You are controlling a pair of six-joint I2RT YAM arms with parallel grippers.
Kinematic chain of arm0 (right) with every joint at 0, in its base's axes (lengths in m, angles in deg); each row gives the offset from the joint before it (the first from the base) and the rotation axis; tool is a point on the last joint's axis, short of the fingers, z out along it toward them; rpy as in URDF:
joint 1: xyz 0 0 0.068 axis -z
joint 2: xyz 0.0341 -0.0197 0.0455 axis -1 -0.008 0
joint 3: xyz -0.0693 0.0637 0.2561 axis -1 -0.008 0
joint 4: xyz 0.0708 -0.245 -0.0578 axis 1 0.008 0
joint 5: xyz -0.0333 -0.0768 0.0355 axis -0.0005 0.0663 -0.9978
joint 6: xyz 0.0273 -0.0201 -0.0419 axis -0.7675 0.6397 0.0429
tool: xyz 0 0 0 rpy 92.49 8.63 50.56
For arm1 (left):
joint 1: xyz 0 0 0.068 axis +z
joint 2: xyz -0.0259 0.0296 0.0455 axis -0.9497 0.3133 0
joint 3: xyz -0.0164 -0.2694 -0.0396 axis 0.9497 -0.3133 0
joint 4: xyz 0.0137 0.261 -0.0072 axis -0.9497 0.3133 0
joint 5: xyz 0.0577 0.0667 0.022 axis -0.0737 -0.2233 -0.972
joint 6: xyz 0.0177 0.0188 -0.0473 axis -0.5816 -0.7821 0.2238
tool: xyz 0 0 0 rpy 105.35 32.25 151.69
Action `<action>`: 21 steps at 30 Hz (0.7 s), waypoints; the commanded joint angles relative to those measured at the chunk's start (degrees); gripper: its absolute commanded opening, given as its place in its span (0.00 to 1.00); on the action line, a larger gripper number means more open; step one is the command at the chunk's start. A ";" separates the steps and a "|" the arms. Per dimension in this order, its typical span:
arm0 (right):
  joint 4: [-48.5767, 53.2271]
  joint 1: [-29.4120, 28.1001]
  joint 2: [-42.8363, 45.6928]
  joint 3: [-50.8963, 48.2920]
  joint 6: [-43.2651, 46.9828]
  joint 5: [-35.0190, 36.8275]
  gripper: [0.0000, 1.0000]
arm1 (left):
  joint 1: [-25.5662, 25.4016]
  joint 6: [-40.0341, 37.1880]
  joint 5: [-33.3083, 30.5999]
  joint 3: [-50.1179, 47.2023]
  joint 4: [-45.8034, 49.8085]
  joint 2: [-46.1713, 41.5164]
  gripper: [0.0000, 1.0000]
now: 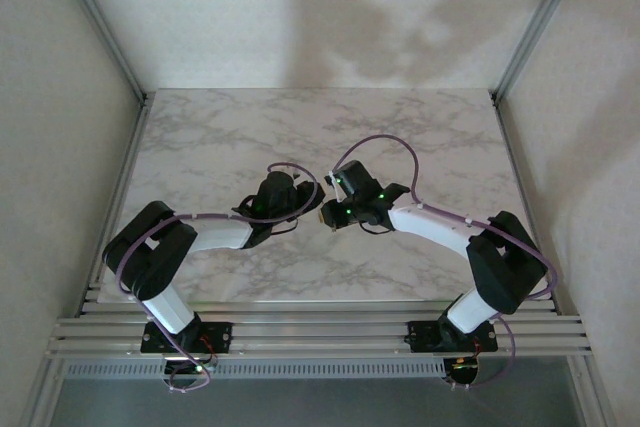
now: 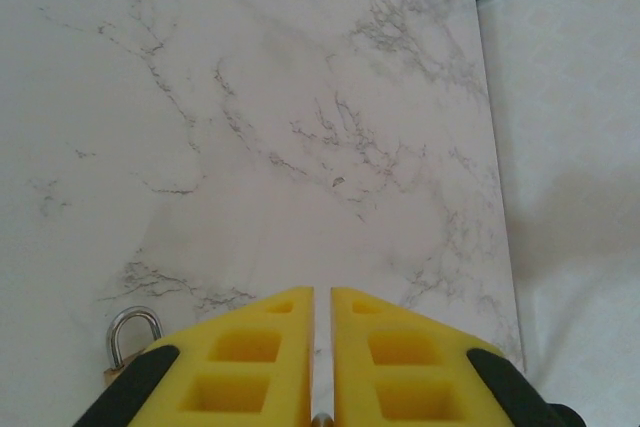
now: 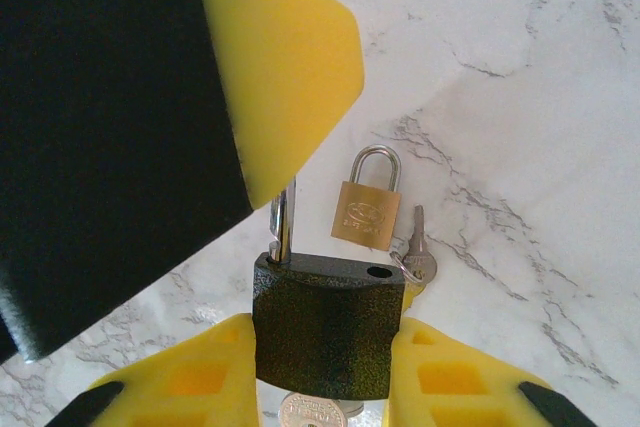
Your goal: Lock with the key
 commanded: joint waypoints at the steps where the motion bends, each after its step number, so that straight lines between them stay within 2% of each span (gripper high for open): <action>1: -0.40 -0.88 -0.24 0.82 1.16 -0.16 0.27 | 0.62 -1.12 0.05 1.54 0.43 -0.22 0.12; 5: -0.40 -0.98 -0.24 0.77 1.26 0.00 0.27 | 0.72 -1.25 0.01 1.68 0.69 -0.18 0.13; 7: -0.37 -1.13 -0.25 0.82 1.26 0.07 0.27 | 0.93 -1.35 -0.17 1.71 1.02 -0.39 0.20; 12: -0.17 -1.24 -0.52 0.99 1.45 0.12 0.27 | 1.48 -1.65 -0.45 2.05 1.83 -0.42 0.26; 21: -0.05 -1.47 -0.77 1.17 1.58 0.54 0.27 | 1.68 -2.22 0.10 2.51 2.40 -0.40 0.22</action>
